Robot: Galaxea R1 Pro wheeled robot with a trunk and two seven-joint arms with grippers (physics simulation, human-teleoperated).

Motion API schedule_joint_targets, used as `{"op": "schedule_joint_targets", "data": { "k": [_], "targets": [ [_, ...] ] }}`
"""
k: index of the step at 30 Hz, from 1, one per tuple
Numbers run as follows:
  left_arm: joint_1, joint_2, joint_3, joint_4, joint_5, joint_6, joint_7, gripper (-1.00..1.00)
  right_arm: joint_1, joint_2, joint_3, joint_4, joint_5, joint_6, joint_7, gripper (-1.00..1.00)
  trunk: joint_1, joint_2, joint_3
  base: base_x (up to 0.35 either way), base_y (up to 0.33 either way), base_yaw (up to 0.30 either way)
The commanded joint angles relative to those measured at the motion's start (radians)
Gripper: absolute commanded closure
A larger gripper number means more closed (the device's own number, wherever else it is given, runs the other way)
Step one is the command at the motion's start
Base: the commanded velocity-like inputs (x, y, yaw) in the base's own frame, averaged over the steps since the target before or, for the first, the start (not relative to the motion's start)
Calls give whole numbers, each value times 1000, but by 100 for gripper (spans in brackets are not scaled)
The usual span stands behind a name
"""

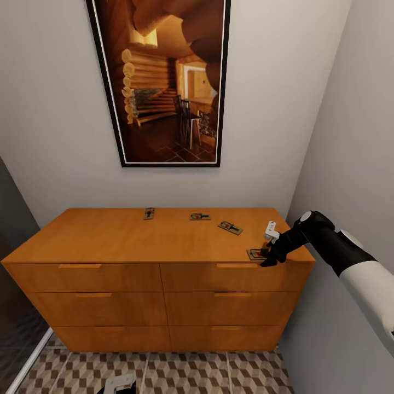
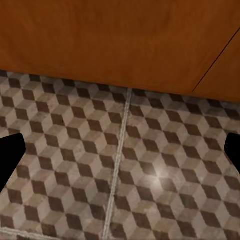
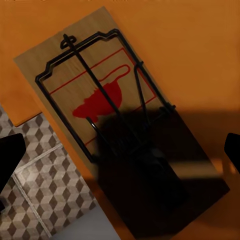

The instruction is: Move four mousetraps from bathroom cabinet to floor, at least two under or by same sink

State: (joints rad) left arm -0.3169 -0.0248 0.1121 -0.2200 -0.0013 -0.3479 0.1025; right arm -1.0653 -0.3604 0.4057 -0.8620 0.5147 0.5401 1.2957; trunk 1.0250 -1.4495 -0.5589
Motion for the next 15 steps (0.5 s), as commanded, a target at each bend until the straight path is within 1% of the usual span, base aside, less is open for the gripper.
{"op": "schedule_joint_targets", "data": {
  "k": [1,15],
  "targets": [
    [-1,-1,5,1,0,-3,0,-100,-1,-1,2,-2,2,9,3,-100,0,-1,-1,0,0,0],
    [-1,-1,5,1,0,-3,0,-100,-1,-2,2,-2,2,9,3,-100,0,-1,-1,0,0,0]
  ]
}}
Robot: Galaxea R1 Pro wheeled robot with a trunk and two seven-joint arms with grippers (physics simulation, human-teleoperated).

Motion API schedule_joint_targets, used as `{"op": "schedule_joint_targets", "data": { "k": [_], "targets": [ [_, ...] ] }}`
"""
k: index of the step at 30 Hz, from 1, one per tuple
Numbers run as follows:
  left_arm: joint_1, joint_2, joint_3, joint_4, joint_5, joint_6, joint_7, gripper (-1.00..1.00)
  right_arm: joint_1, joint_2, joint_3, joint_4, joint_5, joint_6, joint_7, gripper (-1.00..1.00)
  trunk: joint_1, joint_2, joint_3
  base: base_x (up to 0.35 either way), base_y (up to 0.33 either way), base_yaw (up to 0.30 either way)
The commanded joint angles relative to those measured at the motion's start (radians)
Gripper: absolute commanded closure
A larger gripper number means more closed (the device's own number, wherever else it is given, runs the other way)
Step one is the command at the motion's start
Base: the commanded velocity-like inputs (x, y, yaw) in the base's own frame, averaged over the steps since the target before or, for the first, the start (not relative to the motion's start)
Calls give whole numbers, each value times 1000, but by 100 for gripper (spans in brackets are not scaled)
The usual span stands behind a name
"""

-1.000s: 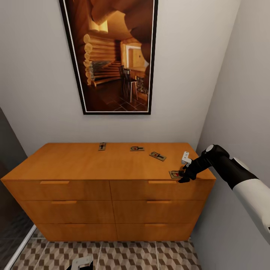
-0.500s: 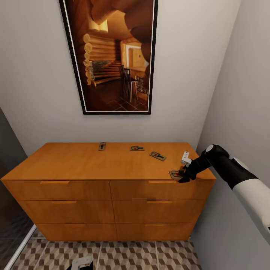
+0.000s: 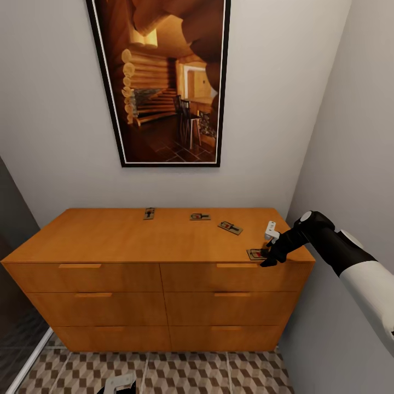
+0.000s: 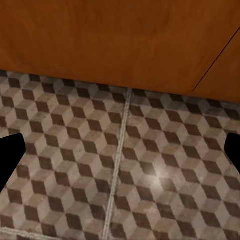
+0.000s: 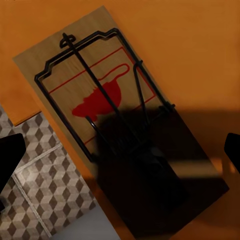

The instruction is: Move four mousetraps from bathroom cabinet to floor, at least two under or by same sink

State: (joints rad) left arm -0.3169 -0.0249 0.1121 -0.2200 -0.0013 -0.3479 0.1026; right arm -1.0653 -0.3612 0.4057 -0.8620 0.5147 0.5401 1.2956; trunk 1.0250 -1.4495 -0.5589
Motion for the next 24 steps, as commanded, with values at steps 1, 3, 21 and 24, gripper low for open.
{"op": "schedule_joint_targets", "data": {
  "k": [1,3,21,24],
  "targets": [
    [-1,-1,4,1,0,-3,0,-100,-1,-1,2,-2,2,9,4,-100,0,-1,-1,0,0,0],
    [-1,-1,4,1,0,-3,0,-100,-1,-1,2,-2,2,9,4,-100,0,-1,-1,0,0,0],
    [-1,-1,4,1,0,-3,0,-100,-1,-1,2,-2,2,9,4,-100,0,-1,-1,0,0,0],
    [-1,-1,4,1,0,-3,0,-100,-1,-1,2,-2,2,9,4,-100,0,-1,-1,0,0,0]
  ]
}}
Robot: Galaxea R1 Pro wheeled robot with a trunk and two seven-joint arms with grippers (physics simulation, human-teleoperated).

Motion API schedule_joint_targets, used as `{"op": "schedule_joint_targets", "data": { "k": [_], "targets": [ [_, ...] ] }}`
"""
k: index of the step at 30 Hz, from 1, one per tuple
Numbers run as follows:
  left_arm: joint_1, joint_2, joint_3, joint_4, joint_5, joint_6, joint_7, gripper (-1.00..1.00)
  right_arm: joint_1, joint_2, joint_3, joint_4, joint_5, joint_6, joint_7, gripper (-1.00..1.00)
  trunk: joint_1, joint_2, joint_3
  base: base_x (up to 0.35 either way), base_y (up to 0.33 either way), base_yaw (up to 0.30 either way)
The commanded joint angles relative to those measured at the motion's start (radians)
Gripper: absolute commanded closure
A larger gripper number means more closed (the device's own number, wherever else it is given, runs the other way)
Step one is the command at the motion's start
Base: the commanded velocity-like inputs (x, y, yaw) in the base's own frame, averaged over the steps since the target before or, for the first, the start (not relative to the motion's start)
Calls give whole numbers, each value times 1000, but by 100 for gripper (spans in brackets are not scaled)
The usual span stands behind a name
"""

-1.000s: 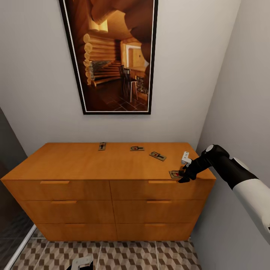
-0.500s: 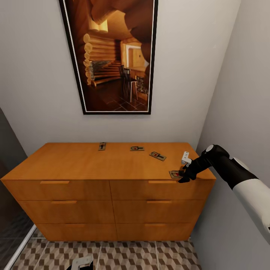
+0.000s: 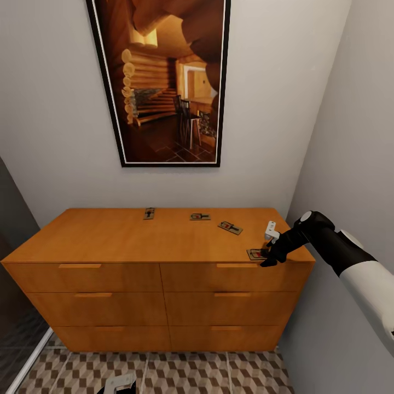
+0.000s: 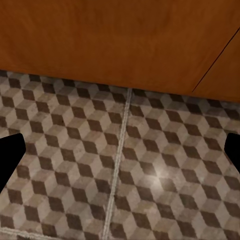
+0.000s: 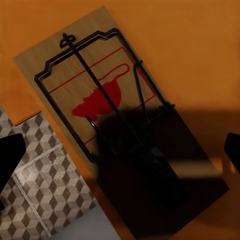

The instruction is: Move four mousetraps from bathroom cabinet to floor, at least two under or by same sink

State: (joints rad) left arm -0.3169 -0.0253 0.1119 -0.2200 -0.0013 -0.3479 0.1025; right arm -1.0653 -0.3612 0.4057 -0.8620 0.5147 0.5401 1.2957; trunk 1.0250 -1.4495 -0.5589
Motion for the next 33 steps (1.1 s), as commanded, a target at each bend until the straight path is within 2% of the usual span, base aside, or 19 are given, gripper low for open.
{"op": "schedule_joint_targets", "data": {
  "k": [1,33],
  "targets": [
    [-1,0,5,1,0,-3,0,-100,-1,-1,2,-2,2,9,4,-100,0,-1,-1,0,0,0],
    [-1,-1,4,1,0,-3,0,-100,-1,1,2,-2,2,9,2,-100,0,-1,-4,0,0,0]
  ]
}}
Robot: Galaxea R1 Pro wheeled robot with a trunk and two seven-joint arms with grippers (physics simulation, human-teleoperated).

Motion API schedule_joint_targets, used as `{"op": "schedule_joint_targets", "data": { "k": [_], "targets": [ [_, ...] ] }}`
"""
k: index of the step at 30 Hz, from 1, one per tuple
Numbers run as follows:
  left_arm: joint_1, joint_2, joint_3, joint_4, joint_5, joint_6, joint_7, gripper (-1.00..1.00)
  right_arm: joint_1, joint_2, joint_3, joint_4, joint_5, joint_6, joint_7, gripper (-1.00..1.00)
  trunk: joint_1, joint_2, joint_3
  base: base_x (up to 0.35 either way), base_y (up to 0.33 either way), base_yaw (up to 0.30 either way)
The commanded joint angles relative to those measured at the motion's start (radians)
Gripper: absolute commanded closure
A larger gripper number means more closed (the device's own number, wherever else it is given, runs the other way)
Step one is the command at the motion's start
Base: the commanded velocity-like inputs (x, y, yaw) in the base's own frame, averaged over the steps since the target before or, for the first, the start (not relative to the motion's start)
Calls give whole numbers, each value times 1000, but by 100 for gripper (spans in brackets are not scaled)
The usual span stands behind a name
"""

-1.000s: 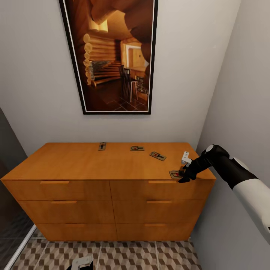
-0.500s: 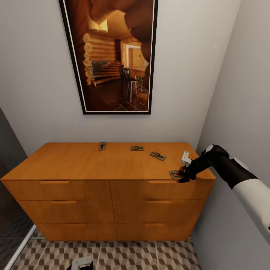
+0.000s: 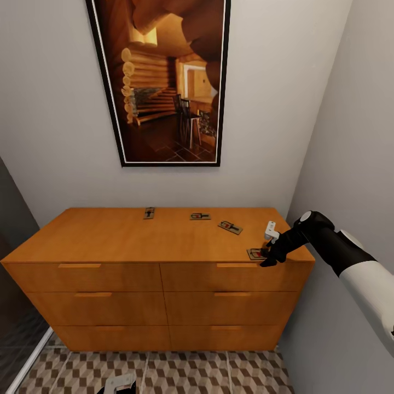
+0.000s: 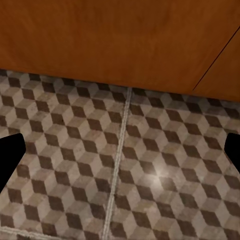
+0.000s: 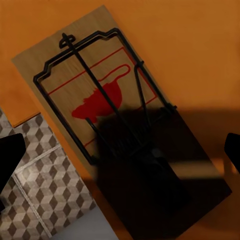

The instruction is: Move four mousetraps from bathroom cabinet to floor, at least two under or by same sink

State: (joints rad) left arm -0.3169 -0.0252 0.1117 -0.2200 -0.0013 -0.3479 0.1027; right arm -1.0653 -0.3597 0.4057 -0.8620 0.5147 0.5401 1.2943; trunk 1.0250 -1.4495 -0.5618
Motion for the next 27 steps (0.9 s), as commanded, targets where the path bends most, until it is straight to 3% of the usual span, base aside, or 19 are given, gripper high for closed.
{"op": "schedule_joint_targets", "data": {
  "k": [1,12,13,27],
  "targets": [
    [-1,-1,5,1,0,-3,0,-100,-1,-1,2,-2,2,9,4,-100,0,-1,-1,0,0,0],
    [-1,-1,5,1,0,-3,0,-100,6,-2,2,-3,1,8,5,-100,0,-1,-1,0,0,0],
    [-1,-1,5,1,0,-3,0,-100,7,-2,2,-3,1,7,5,100,0,-1,-1,0,0,0],
    [-1,-1,5,1,0,-3,0,-100,13,-1,2,-3,1,7,5,100,0,-1,-1,0,0,0]
  ]
}}
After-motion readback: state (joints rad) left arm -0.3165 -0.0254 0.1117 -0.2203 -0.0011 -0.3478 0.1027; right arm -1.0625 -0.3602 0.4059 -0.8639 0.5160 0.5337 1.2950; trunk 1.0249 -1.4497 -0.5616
